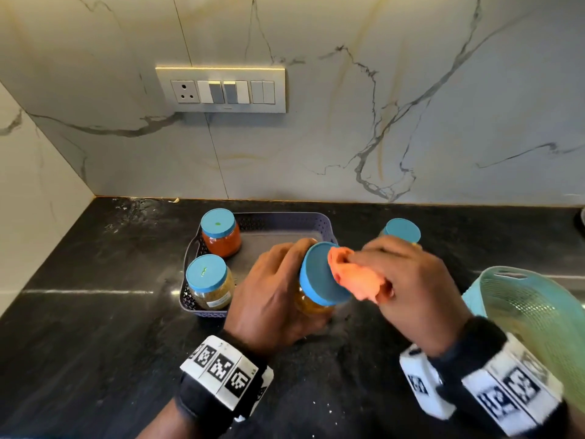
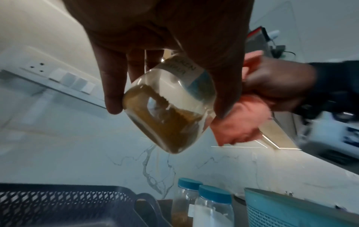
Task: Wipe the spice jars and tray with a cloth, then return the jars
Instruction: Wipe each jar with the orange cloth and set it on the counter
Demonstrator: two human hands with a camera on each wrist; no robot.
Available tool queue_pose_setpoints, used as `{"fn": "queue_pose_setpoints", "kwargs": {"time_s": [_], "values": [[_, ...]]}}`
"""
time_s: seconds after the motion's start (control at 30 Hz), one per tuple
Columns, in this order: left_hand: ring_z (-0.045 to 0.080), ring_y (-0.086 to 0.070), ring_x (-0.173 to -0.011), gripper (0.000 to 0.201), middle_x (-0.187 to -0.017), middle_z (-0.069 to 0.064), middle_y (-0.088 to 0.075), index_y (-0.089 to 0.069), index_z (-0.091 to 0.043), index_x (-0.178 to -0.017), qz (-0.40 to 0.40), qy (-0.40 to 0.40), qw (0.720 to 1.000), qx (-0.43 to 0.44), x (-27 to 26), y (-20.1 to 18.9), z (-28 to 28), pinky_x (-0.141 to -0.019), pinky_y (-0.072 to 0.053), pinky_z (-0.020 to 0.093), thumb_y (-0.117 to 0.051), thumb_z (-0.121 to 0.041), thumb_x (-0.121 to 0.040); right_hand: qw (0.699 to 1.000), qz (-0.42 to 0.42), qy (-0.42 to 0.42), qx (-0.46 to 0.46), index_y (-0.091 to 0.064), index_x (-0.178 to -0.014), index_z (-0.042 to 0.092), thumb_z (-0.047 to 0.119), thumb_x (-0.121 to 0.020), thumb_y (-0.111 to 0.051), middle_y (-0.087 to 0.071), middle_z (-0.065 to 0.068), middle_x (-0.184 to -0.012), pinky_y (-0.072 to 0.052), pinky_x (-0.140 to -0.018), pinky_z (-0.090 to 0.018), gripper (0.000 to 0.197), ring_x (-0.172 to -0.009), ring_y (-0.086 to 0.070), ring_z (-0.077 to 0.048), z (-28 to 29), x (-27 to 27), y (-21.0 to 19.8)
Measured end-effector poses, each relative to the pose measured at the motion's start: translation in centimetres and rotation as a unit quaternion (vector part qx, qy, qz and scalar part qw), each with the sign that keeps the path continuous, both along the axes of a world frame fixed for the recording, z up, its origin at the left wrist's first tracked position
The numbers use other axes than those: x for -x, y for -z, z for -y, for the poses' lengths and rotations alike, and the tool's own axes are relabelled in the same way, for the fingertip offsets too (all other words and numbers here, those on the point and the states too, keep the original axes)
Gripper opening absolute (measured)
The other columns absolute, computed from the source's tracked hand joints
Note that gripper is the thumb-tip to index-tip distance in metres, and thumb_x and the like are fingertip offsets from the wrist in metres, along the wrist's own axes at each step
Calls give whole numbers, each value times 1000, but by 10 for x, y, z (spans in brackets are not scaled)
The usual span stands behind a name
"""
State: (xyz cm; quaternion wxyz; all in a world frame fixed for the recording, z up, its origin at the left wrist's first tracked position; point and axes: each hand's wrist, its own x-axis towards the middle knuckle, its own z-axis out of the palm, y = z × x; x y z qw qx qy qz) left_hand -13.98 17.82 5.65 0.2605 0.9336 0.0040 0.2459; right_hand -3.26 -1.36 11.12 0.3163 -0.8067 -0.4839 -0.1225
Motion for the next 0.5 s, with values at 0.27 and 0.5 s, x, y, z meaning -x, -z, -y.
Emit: {"fn": "queue_pose_setpoints", "kwargs": {"time_s": [0.27,0.5], "values": [[25,-58,-120,95,-135,4,-57,-44,-11,-143,2,-18,1000,18,-7,-10,-14,-89,-55,45,-77,-61,-69,997,0,-77,31,-73,-113,11,15,-75,-79,-67,-2,-108,-56,-77,-31,38,-96,-65,-17,-7,23,-7],[22,-59,-118,97,-134,2,-58,-41,-17,-146,-12,-8,1000,5,-15,-10,6,-90,-55,42,-81,-59,-68,999,40,-11,-1,-75,-110,10,22,-80,-61,-68,-7,-100,-58,-73,-40,35,-88,-65,-24,-27,-7,-15]]}}
